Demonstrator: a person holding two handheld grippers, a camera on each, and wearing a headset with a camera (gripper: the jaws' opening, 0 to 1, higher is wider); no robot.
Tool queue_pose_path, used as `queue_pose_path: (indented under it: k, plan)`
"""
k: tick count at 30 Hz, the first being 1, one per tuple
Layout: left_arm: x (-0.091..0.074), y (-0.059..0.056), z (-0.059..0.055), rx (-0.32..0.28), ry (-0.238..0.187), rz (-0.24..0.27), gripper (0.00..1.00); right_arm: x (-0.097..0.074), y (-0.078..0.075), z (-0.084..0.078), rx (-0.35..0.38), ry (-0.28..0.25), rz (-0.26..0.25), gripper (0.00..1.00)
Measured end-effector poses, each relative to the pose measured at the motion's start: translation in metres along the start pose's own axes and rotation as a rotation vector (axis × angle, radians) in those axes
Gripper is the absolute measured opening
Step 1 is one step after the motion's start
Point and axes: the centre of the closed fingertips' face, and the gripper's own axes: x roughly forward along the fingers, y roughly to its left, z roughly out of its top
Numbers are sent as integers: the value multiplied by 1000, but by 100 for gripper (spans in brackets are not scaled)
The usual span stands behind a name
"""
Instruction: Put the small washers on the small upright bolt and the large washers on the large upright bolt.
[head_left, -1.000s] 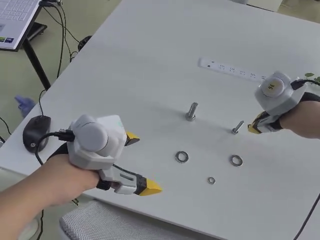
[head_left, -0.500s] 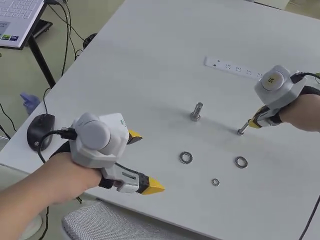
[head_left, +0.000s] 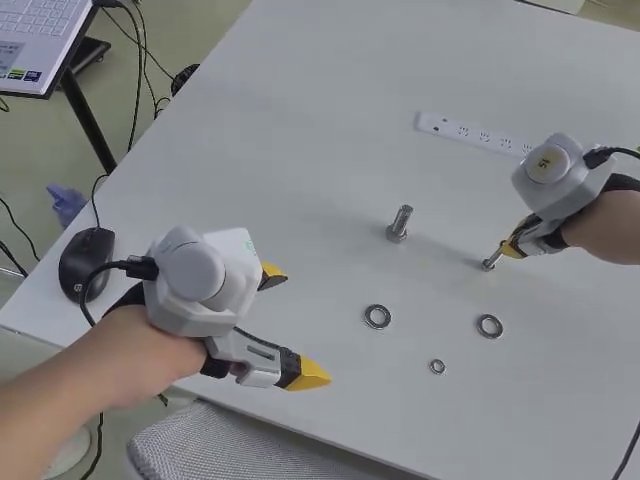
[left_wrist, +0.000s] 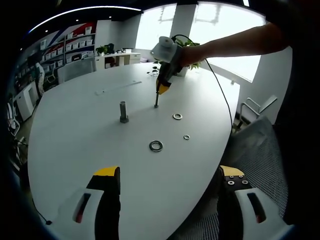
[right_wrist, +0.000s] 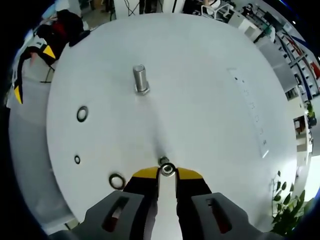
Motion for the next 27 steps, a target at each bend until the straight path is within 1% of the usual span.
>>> queue_pose_path:
  k: [9,14,19,27]
  plan:
    - [0,-1,-3,-8,5,-1,79,5,0,-2,-2,8,6,12]
    - [-3,2,-6,-14,10,5,79,11,-1,-2,-2,11,8,12]
    - [-3,3,-9,-17,19,8,78,16,2,-3,-5,16,13,12]
    - [-2,4,-11,-21,29,6,78,26,6,-4,-9,20,22,13]
